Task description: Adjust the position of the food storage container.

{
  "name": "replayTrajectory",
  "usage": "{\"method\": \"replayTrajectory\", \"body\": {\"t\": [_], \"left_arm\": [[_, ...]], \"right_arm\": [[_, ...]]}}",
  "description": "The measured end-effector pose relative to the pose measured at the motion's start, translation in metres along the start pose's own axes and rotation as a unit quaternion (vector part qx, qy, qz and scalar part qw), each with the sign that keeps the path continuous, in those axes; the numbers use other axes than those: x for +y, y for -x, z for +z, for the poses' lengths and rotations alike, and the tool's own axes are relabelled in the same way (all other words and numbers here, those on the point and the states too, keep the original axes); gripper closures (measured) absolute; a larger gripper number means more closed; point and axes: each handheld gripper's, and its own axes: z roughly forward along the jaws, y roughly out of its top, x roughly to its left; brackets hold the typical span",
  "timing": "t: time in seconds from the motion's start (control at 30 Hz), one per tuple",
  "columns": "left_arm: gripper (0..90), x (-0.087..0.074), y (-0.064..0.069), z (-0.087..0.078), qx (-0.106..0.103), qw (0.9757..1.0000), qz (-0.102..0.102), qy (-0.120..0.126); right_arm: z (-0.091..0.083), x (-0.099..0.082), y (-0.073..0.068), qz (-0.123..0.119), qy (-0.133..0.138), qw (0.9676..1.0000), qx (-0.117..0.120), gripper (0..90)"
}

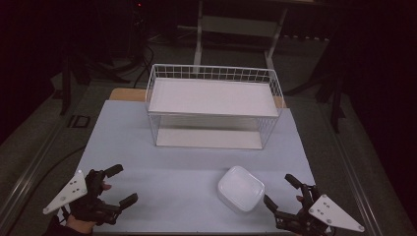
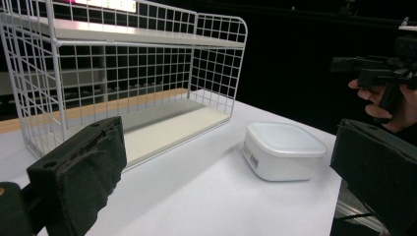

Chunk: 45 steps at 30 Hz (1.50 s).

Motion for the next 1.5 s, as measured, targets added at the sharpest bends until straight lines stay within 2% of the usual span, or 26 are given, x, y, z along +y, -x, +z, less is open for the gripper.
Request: {"method": "replayTrajectory", "body": {"t": [0.17, 0.2, 0.3, 0.47, 0.53, 0.57, 0.6, 0.63, 0.73, 0.87, 1.0, 1.27, 1.5], "left_arm": [[0.1, 0.0, 0.0, 0.002, -0.001, 1.0, -0.001, 0.0], [0.1, -0.001, -0.001, 0.002, -0.002, 1.0, -0.001, -0.001], [0.1, -0.001, 0.0, 0.004, -0.005, 1.0, -0.001, -0.003], [0.1, -0.003, 0.0, 0.006, -0.006, 0.9999, -0.002, -0.01], [0.1, -0.004, 0.0, 0.007, -0.007, 0.9999, 0.0, -0.013], [0.1, -0.004, 0.001, 0.008, -0.008, 0.9999, 0.001, -0.015], [0.1, -0.004, 0.001, 0.008, -0.009, 0.9998, 0.002, -0.016], [0.1, -0.005, 0.001, 0.009, -0.01, 0.9998, 0.002, -0.017], [0.1, -0.006, 0.0, 0.01, -0.01, 0.9998, -0.001, -0.017], [0.1, -0.007, -0.001, 0.011, -0.011, 0.9997, -0.003, -0.021], [0.1, -0.007, -0.003, 0.014, -0.014, 0.9996, -0.003, -0.023], [0.1, -0.007, -0.003, 0.021, -0.024, 0.9993, 0.0, -0.029], [0.1, -0.007, -0.001, 0.021, -0.025, 0.9991, 0.005, -0.034]], "right_arm": [[-0.001, 0.005, 0.002, 0.005, -0.015, 0.9999, 0.006, 12.2], [0.0, 0.006, 0.003, 0.004, -0.026, 0.9997, 0.0, 11.9], [-0.001, 0.006, 0.003, 0.003, -0.033, 0.9994, -0.009, 11.9], [-0.003, 0.003, 0.005, 0.007, -0.059, 0.9982, 0.004, 12.0], [-0.005, 0.0, 0.005, 0.007, -0.075, 0.9971, 0.01, 13.7], [-0.009, -0.003, 0.006, 0.004, -0.085, 0.9963, 0.008, 22.5], [-0.009, -0.003, 0.006, 0.004, -0.085, 0.9963, 0.008, 22.5], [-0.01, -0.005, 0.007, 0.004, -0.095, 0.9953, 0.016, 26.1], [-0.012, -0.015, 0.009, 0.011, -0.129, 0.9911, 0.032, 43.9], [-0.012, -0.031, 0.01, 0.012, -0.177, 0.9828, 0.051, 58.3], [-0.005, -0.049, 0.012, 0.028, -0.215, 0.9741, 0.066, 70.2], [0.01, -0.068, 0.01, 0.029, -0.278, 0.9573, 0.076, 89.0], [0.024, -0.075, 0.016, 0.038, -0.297, 0.9508, 0.079, 89.9]]}}
